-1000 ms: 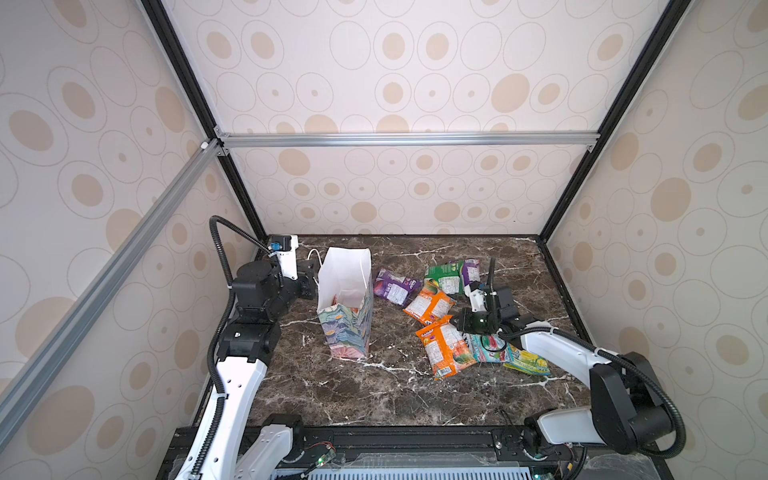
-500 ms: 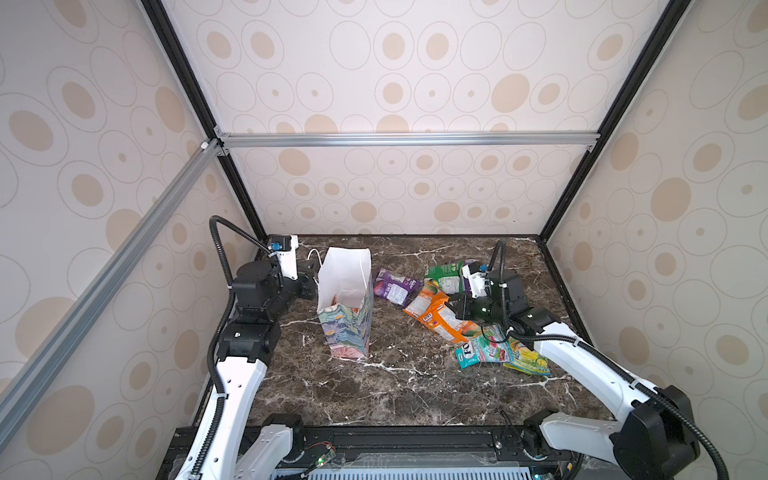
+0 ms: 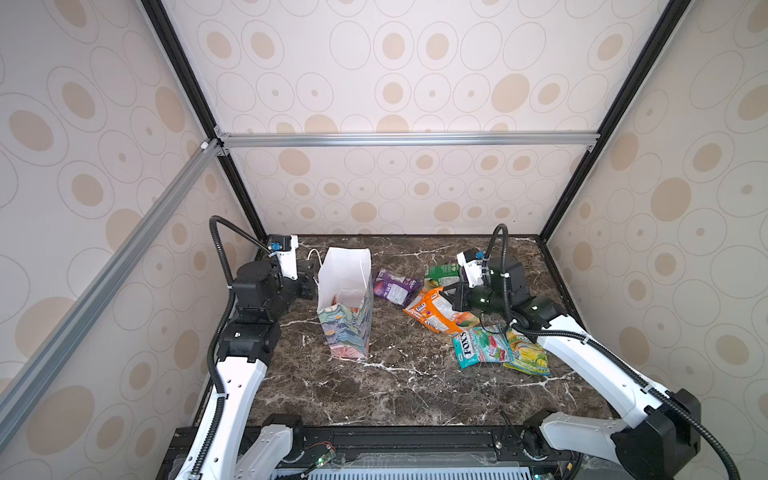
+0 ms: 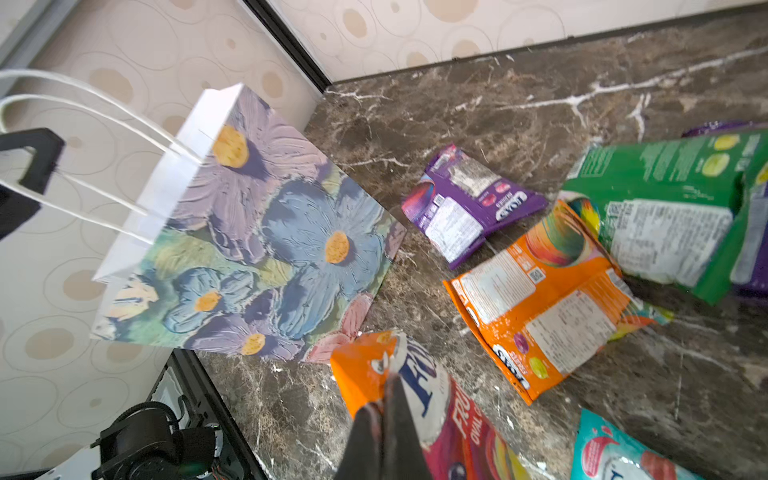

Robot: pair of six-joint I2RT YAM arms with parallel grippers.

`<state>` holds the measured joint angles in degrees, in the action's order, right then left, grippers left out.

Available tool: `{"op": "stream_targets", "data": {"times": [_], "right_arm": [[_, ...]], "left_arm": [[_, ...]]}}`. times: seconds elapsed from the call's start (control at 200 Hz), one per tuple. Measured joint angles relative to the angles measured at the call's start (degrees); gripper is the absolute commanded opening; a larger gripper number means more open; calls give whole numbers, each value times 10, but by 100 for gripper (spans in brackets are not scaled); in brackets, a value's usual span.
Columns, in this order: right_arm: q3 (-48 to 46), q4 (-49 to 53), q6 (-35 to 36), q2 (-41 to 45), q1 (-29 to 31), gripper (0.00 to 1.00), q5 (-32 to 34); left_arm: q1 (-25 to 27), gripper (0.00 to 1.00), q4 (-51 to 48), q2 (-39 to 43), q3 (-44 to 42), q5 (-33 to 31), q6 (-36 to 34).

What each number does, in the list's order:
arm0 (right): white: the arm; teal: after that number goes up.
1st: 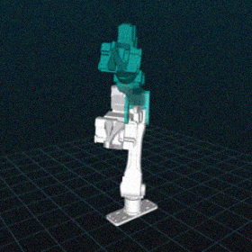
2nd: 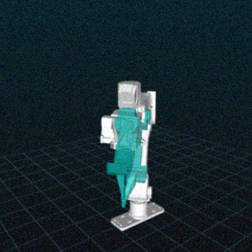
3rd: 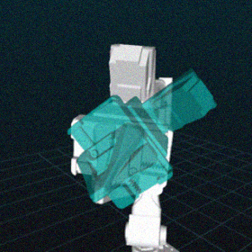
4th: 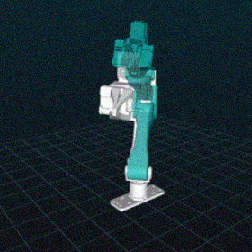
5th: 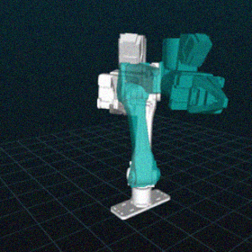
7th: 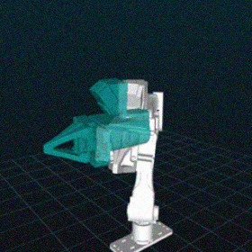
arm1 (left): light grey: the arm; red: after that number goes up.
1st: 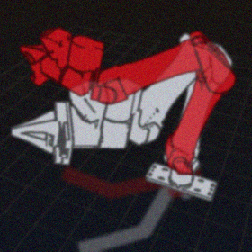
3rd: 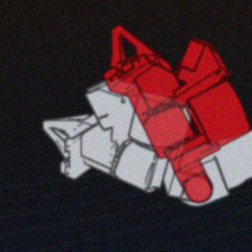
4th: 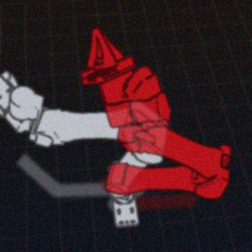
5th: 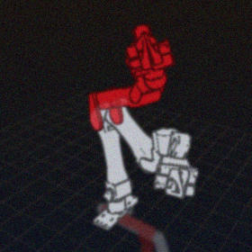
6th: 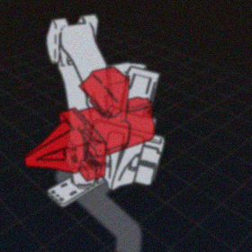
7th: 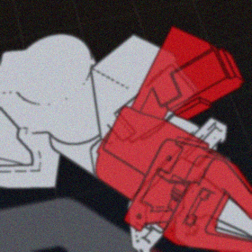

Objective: Place the snacks into the paper bag
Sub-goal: 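Close the right gripper on the orange bag's corner and lift it, then carry the orange bag with the right gripper over the white bag's mouth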

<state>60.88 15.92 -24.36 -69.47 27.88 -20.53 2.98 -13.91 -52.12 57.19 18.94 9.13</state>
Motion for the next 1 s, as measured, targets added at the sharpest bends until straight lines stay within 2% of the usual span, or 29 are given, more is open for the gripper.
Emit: {"op": "stream_targets", "data": {"times": [0.35, 1.0], "right_arm": [[140, 14, 31, -35, 57, 0, 15], [291, 68, 82, -90, 143, 0, 46]], "left_arm": [[0, 3, 0, 0, 0, 0, 0], [0, 3, 0, 0, 0, 0, 0]]}}
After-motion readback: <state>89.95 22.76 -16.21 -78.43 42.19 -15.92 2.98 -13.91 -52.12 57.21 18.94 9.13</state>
